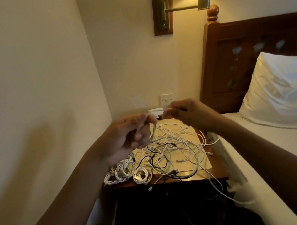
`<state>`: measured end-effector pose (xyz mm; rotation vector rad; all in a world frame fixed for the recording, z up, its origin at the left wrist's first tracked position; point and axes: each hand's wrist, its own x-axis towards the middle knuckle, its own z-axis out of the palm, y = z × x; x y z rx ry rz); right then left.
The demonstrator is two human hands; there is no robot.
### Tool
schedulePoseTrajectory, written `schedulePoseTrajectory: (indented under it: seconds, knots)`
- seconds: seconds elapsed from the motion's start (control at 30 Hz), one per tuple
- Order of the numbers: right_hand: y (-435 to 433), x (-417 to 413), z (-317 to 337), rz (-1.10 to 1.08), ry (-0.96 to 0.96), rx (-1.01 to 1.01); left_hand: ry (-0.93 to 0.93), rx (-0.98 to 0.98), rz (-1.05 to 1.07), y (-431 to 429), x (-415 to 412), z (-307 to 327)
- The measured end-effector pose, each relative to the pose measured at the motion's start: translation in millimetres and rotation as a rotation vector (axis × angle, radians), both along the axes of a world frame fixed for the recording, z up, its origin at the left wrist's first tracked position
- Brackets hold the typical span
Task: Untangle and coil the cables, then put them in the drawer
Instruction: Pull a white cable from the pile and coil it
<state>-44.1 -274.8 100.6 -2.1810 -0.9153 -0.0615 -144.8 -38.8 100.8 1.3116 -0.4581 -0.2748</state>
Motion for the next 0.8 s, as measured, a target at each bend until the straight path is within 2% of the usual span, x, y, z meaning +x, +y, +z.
schedulePoseTrajectory:
  seconds: [0.1, 0.2, 0.23, 0.27, 0.33, 0.37, 0.4, 0.43, 0.5, 0.53, 0.6, 0.73, 0.8]
  knots:
    - [16, -20, -33, 0.016, 0.136, -0.028, -0.009, -0.242, 0.048, -3, 7, 14]
    - [39, -52, -49, 0.11, 0.193, -0.055, 0.028, -0.328, 0.31, -14, 21, 18]
    - [45, -63, -49, 0.132, 0.193, -0.062, -0.01, -0.26, 0.428, -18, 25, 14]
    - [49, -69, -47, 0.142, 0.165, -0.092, -0.087, -0.105, 0.56, -20, 28, 7]
    - [49, -71, -37, 0.127, 0.049, -0.188, -0.334, 0.393, 0.789, -21, 30, -10]
    - [46, -65, -31, 0.111, 0.0, -0.231, -0.421, 0.644, 0.796, -18, 31, -18]
    - [39, -56, -26, 0.092, -0.03, -0.268, -0.437, 0.842, 0.715, -12, 32, -25]
    - [31, -46, -20, 0.08, -0.043, -0.298, -0.397, 0.958, 0.574, -6, 32, -31]
    - [11, -23, -18, 0.068, -0.013, -0.342, -0.277, 1.057, 0.332, 7, 28, -38]
    - [-1, -13, -19, 0.055, 0.022, -0.34, -0.234, 1.077, 0.28, 13, 25, -38]
    - [-25, 1, -26, 0.012, 0.095, -0.297, -0.15, 1.057, 0.217, 27, 19, -35]
    - [-66, 18, -42, -0.081, 0.17, -0.219, 0.098, 0.818, 0.021, 60, 8, -32]
    - [-78, 21, -48, -0.132, 0.16, -0.186, 0.136, 0.725, -0.024, 72, 5, -34]
